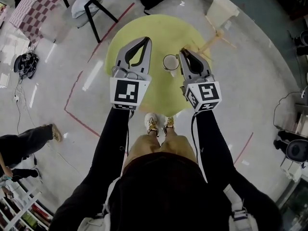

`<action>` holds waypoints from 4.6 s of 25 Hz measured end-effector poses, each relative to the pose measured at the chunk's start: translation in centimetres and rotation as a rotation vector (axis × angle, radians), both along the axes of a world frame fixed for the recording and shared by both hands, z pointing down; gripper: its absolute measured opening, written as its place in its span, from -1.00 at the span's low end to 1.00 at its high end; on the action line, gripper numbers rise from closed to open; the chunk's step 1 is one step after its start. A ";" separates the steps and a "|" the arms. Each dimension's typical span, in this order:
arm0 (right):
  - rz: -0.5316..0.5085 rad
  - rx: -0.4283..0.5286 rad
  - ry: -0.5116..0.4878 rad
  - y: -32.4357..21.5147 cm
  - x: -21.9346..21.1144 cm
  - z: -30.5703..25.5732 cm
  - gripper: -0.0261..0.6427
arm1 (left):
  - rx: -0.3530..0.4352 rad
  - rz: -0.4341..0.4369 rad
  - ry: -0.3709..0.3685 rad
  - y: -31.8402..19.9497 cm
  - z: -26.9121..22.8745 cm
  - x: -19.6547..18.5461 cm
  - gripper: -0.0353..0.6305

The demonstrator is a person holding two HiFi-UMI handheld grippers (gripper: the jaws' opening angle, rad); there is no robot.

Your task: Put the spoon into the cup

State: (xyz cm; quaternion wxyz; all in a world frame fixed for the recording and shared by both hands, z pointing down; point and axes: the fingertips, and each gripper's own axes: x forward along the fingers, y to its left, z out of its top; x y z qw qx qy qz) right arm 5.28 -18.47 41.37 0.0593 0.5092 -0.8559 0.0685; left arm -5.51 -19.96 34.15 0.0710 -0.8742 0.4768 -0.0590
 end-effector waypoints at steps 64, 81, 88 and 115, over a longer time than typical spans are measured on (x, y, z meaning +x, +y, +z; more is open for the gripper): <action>0.001 -0.276 0.033 1.9 1.9 16.6 -0.38 | -0.182 0.023 0.079 1.4 11.9 4.0 -0.85; 0.025 -0.264 0.019 1.9 2.5 16.2 -0.38 | -0.189 0.030 0.086 1.6 11.9 4.5 -0.85; 0.046 -0.238 0.026 1.7 2.9 15.7 -0.37 | -0.180 0.026 0.070 1.5 12.1 4.4 -0.85; 0.024 -0.023 0.021 0.2 2.2 0.3 -0.37 | -0.155 -0.062 0.051 1.7 3.9 1.4 -0.85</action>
